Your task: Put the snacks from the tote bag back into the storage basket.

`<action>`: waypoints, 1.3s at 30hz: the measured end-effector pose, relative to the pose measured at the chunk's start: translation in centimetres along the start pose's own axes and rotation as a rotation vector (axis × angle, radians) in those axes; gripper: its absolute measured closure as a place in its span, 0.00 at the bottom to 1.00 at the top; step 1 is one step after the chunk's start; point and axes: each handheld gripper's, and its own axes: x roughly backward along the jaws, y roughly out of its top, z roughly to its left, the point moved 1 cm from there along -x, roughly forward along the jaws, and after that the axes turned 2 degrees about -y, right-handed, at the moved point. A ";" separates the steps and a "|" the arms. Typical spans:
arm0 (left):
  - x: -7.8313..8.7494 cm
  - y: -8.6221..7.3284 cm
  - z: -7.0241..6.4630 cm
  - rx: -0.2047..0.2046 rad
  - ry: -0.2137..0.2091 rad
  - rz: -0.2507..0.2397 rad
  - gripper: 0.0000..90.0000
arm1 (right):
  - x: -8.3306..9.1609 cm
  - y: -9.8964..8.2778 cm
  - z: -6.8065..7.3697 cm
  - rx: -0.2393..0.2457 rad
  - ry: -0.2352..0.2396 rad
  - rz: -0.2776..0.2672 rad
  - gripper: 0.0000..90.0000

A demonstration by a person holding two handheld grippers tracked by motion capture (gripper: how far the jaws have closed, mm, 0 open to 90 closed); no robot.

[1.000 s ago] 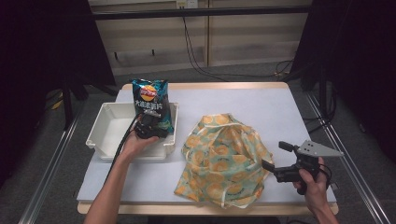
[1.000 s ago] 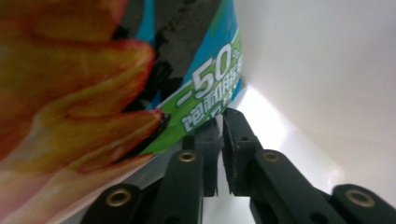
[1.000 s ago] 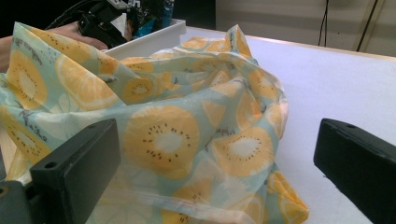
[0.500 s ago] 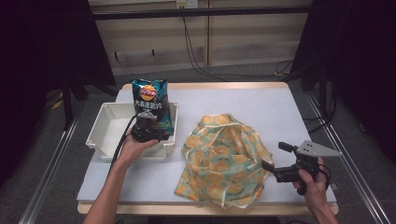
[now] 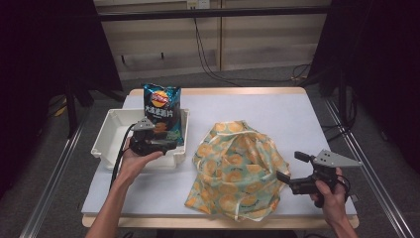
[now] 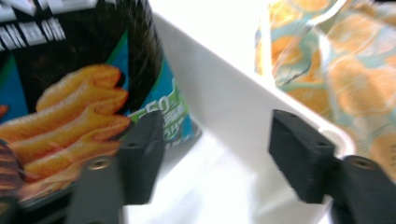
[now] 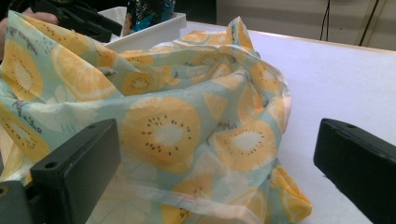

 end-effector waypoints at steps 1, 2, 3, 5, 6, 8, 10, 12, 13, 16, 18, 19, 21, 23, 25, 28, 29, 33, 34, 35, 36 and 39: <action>0.1 -0.1 -0.3 0.009 0.011 -0.013 0.33 | 0.0 0.0 0.0 0.001 -0.001 0.000 0.00; 0.3 -0.2 -0.5 0.004 0.024 -0.021 0.30 | 0.0 0.0 0.0 -0.004 0.000 0.002 0.00; 0.4 -0.2 -0.7 0.004 0.024 -0.031 0.27 | 0.0 0.0 0.0 0.000 0.000 0.003 0.00; 1.0 -0.3 -1.4 -0.003 0.038 -0.062 0.24 | 0.0 0.0 0.0 0.003 -0.002 0.002 0.00; 1.2 -0.3 -1.6 0.002 0.036 -0.073 0.20 | 0.0 0.0 0.0 0.003 -0.003 0.006 0.00; 1.9 -0.5 -2.0 0.002 0.041 -0.091 0.16 | 0.1 0.0 0.0 0.008 -0.004 0.002 0.00; 2.5 -0.8 -2.4 -0.014 0.055 -0.091 0.13 | 0.2 0.0 0.0 0.001 -0.009 0.002 0.00; 3.1 -1.2 -2.8 -0.025 0.064 -0.085 0.11 | 0.2 -0.1 -0.1 0.005 -0.010 0.003 0.00; 3.3 -1.3 -3.0 -0.027 0.069 -0.082 0.11 | 0.2 -0.1 -0.1 0.001 -0.012 0.004 0.00; 4.1 -1.8 -3.4 -0.043 0.081 -0.086 0.10 | 0.2 -0.2 -0.1 0.005 -0.012 0.007 0.00; 4.5 -2.2 -3.7 -0.017 0.063 -0.106 0.10 | 0.1 -0.2 0.0 0.012 -0.009 0.009 0.00; 4.6 -2.4 -3.9 -0.011 0.067 -0.114 0.10 | 0.1 -0.2 0.1 0.012 -0.011 0.011 0.00; 5.0 -2.8 -4.3 -0.028 0.097 -0.126 0.11 | 0.1 -0.2 0.1 0.013 -0.013 0.011 0.00; 5.5 -3.0 -4.7 -0.024 0.099 -0.148 0.11 | 0.1 -0.3 0.0 0.012 -0.013 0.015 0.00; 6.1 -3.4 -5.2 -0.039 0.123 -0.160 0.10 | 0.2 -0.4 -0.1 0.010 -0.014 0.017 0.00; 6.9 -4.0 -5.7 -0.051 0.120 -0.163 0.10 | 0.3 -0.4 -0.1 0.008 -0.018 0.014 0.00; 7.1 -4.1 -5.9 -0.049 0.125 -0.170 0.09 | 0.3 -0.5 -0.1 0.006 -0.019 0.015 0.00; 7.6 -4.5 -6.3 -0.025 0.122 -0.175 0.07 | 0.3 -0.5 -0.1 0.011 -0.020 0.019 0.00; 7.7 -4.6 -6.5 -0.028 0.115 -0.178 0.06 | 0.3 -0.5 -0.1 0.009 -0.022 0.017 0.00; 7.7 -4.7 -6.6 -0.023 0.110 -0.185 0.06 | 0.4 -0.5 -0.1 0.013 -0.020 0.017 0.00; 7.9 -4.9 -6.8 -0.022 0.110 -0.188 0.05 | 0.4 -0.6 -0.1 0.012 -0.021 0.015 0.00; 8.2 -5.3 -6.8 -0.023 0.095 -0.192 0.03 | 0.5 -0.7 -0.2 0.007 -0.026 0.017 0.00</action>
